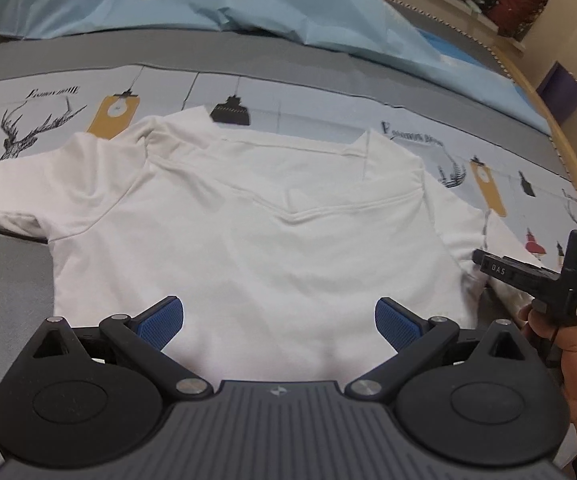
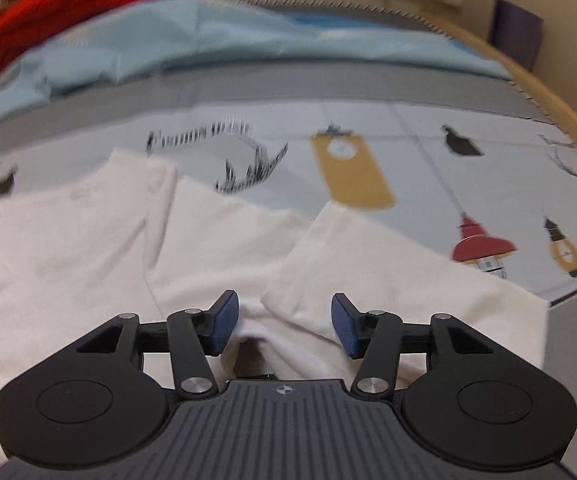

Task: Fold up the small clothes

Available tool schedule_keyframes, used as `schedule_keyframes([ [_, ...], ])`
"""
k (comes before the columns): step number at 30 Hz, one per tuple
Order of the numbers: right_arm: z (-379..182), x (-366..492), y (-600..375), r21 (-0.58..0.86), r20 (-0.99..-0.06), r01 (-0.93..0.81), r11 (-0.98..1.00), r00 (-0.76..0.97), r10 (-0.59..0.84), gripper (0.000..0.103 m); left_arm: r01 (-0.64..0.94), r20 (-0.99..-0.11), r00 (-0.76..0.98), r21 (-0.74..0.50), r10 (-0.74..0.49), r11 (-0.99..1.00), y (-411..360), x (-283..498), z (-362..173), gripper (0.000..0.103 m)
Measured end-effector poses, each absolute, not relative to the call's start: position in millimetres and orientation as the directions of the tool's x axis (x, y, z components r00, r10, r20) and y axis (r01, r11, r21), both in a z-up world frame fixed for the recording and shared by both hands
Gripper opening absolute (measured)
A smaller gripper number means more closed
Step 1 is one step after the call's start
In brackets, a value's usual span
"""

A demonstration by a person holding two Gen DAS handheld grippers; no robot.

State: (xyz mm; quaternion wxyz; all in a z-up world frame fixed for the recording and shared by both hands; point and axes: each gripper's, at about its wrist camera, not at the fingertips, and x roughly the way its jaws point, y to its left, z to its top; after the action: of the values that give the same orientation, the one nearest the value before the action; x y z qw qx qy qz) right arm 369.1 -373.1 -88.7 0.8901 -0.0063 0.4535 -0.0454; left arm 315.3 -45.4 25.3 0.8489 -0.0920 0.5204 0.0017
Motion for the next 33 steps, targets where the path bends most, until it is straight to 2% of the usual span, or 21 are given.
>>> schedule_keyframes([
  [2, -91.2, 371.2, -374.6, -0.06, -0.806, 0.09, 0.994, 0.584, -0.101, 0.05, -0.11, -0.886, 0.455, -0.156, -0.09, 0.982, -41.2, 316.7, 24.3, 0.102],
  [4, -86.2, 370.6, -381.5, -0.017, -0.796, 0.116, 0.993, 0.6, -0.084, 0.024, -0.119, -0.885, 0.457, -0.162, -0.091, 0.98, -37.9, 318.4, 25.0, 0.102],
  [6, -74.8, 369.1, -388.6, -0.013, -0.771, 0.151, 0.988, 0.628, -0.106, 0.008, -0.124, -0.883, 0.46, -0.168, -0.093, 0.978, -36.1, 319.5, 26.5, 0.102],
  [13, -12.3, 343.8, -464.3, 0.168, -0.651, 0.287, 0.943, 0.751, -0.113, 0.007, -0.137, -0.88, 0.464, -0.182, -0.099, 0.974, -33.6, 321.6, 29.9, 0.102],
  [15, 6.2, 331.1, -511.1, 0.239, -0.605, 0.357, 0.903, 0.782, -0.149, 0.007, -0.137, -0.879, 0.465, -0.183, -0.1, 0.974, -32.6, 322.6, 30.6, 0.102],
  [18, 21.2, 313.1, -582.2, 0.271, -0.584, 0.457, 0.847, 0.777, -0.233, 0.007, -0.139, -0.877, 0.47, -0.18, -0.095, 0.974, -32.1, 323.8, 31.3, 0.102],
  [26, 10.5, 255.6, -728.0, 0.367, -0.605, 0.697, 0.616, 0.682, -0.411, 0.006, -0.117, -0.886, 0.457, -0.143, -0.075, 0.983, -40.9, 328.8, 22.6, 0.102],
  [29, -10.8, 241.4, -754.0, 0.355, -0.641, 0.745, 0.565, 0.634, -0.432, 0.006, -0.106, -0.889, 0.453, -0.132, -0.07, 0.986, -43.4, 329.7, 20.0, 0.102],
  [31, -28.5, 233.2, -759.4, 0.33, -0.671, 0.778, 0.534, 0.591, -0.447, 0.0, -0.097, -0.89, 0.451, -0.123, -0.067, 0.988, -45.3, 329.6, 18.5, 0.102],
  [33, -50.8, 221.3, -766.2, 0.327, -0.716, 0.815, 0.479, 0.544, -0.438, 0.001, -0.094, -0.892, 0.448, -0.117, -0.063, 0.989, -46.7, 329.7, 17.1, 0.102],
])
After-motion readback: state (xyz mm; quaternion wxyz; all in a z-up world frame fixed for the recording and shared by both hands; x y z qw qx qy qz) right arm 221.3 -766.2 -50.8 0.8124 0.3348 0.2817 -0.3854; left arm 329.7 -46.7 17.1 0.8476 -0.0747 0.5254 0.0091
